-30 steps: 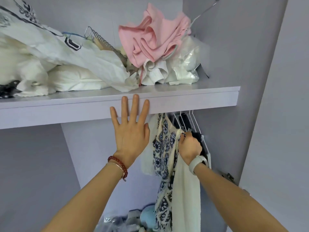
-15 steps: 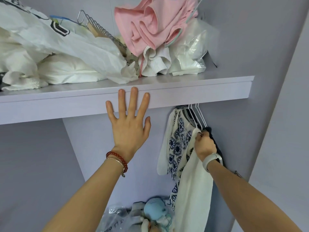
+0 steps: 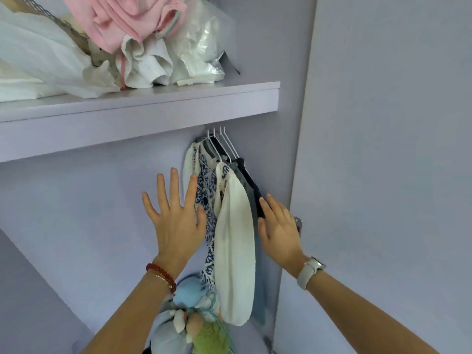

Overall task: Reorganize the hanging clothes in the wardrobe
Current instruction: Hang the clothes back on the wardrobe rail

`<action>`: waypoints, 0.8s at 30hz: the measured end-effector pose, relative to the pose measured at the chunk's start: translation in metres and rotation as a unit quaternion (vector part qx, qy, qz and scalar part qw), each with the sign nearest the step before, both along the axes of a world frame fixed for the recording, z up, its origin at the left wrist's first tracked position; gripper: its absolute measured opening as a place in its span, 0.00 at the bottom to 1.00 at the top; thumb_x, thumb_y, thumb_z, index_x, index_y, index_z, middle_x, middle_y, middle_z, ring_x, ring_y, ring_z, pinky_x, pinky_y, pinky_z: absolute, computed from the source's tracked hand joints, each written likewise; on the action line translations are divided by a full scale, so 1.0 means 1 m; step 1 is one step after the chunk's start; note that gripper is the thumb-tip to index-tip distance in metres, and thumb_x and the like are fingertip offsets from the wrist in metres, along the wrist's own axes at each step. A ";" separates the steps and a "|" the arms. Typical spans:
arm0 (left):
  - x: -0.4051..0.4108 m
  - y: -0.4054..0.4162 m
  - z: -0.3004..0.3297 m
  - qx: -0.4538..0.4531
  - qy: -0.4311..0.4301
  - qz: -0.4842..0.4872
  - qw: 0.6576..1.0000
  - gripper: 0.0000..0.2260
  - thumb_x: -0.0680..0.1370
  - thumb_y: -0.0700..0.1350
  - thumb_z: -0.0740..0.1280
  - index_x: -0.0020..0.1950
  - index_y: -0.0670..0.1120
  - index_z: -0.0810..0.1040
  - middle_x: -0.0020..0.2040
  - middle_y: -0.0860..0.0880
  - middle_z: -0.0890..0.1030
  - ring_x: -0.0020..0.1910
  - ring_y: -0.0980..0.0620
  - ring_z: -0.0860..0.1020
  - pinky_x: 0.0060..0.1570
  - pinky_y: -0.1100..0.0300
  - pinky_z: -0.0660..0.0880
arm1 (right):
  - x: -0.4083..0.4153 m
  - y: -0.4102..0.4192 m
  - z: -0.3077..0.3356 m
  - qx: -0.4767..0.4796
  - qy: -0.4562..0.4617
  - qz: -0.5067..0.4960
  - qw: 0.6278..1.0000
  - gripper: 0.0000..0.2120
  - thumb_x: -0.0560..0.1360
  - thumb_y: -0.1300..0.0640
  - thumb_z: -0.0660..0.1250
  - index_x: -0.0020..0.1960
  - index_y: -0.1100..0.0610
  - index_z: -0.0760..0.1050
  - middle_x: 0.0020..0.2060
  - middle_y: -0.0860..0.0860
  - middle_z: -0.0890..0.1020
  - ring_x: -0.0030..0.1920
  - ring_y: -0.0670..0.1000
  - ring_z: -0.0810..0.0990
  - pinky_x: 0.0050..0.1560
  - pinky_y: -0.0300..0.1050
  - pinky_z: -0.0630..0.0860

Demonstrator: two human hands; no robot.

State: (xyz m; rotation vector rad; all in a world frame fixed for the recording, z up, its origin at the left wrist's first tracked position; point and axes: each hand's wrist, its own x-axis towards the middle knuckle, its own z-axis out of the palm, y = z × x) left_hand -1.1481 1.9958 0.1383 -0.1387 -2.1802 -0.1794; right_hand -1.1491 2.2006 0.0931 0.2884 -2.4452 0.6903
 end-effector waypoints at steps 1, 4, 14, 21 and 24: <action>0.007 0.011 -0.019 0.005 -0.035 -0.028 0.999 0.26 0.73 0.45 0.61 0.71 0.45 0.66 0.73 0.38 0.61 0.72 0.36 0.57 0.65 0.31 0.49 | 0.019 0.012 -0.012 -0.002 -0.011 -0.018 1.000 0.20 0.75 0.62 0.61 0.67 0.63 0.67 0.66 0.61 0.70 0.66 0.62 0.68 0.65 0.58 0.65; 0.035 0.048 -0.072 0.024 -0.166 -0.109 0.980 0.24 0.72 0.44 0.61 0.69 0.43 0.69 0.71 0.38 0.66 0.70 0.35 0.62 0.64 0.31 0.54 | 0.081 0.047 -0.051 -0.002 -0.067 -0.089 0.994 0.21 0.77 0.60 0.59 0.70 0.61 0.64 0.69 0.58 0.67 0.70 0.58 0.64 0.68 0.53 0.60; 0.166 0.201 -0.172 -0.099 -0.390 -0.372 0.836 0.20 0.77 0.43 0.62 0.68 0.41 0.69 0.70 0.41 0.68 0.71 0.43 0.62 0.67 0.43 0.57 | 0.334 0.127 -0.143 -0.075 -0.232 -0.388 0.889 0.20 0.79 0.56 0.55 0.71 0.56 0.62 0.71 0.53 0.64 0.71 0.53 0.60 0.68 0.48 0.59; 0.289 0.314 -0.186 -0.183 -0.374 -0.588 0.693 0.17 0.74 0.39 0.68 0.62 0.38 0.75 0.63 0.38 0.74 0.62 0.39 0.73 0.60 0.43 0.69 | 0.486 0.155 -0.158 -0.159 -0.226 -0.577 0.769 0.19 0.79 0.59 0.56 0.69 0.60 0.65 0.69 0.56 0.67 0.69 0.55 0.64 0.68 0.48 0.61; 0.339 0.361 -0.191 -0.224 -0.363 -0.649 0.629 0.17 0.74 0.39 0.66 0.62 0.37 0.75 0.64 0.37 0.74 0.62 0.39 0.72 0.60 0.44 0.70 | 0.544 0.161 -0.165 -0.190 -0.210 -0.639 0.715 0.18 0.78 0.60 0.57 0.67 0.62 0.67 0.67 0.57 0.70 0.68 0.57 0.66 0.68 0.48 0.62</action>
